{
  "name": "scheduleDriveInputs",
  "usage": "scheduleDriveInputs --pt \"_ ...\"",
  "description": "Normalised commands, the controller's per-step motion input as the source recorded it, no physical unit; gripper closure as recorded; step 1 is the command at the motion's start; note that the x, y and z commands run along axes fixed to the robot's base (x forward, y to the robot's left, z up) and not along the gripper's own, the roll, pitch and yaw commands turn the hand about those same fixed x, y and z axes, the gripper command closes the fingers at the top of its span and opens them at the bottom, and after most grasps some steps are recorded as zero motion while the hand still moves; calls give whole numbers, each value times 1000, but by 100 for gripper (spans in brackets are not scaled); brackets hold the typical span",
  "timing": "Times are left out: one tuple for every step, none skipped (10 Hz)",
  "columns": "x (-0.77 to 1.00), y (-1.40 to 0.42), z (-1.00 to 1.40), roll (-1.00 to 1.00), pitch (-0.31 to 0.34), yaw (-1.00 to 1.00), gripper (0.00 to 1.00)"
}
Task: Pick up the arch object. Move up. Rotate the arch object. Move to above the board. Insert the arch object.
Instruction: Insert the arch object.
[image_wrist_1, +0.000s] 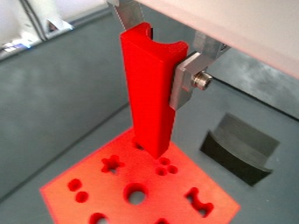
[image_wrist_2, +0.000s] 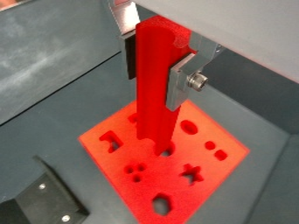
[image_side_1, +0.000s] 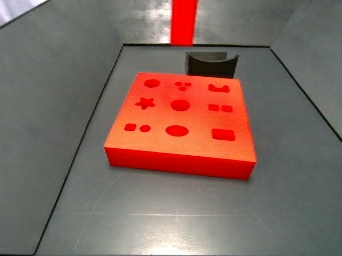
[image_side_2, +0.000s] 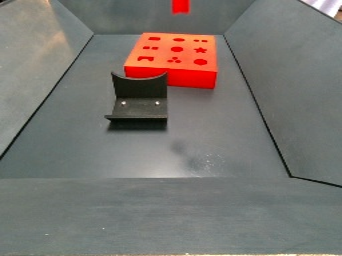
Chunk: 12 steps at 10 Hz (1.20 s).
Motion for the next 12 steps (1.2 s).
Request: scheduleDriveInputs --pt "991 417 -677 0 -129 -29 100" --pt "946 331 -649 0 -181 -14 100" --pt "854 17 -483 6 -99 -329 100" --pt "749 0 -357 0 -39 -431 100" --pt "771 6 -286 0 -54 -409 100" --pt "814 0 -326 0 -79 -349 100" --pt "831 0 -369 0 -80 -331 100" --pt "943 0 -437 0 -73 -231 100" --pt "1000 0 -474 30 -6 -106 100" --pt "1000 -69 -369 136 77 0 100" --pt "1000 -97 -340 170 136 0 100" --pt "906 -14 -277 190 173 17 100"
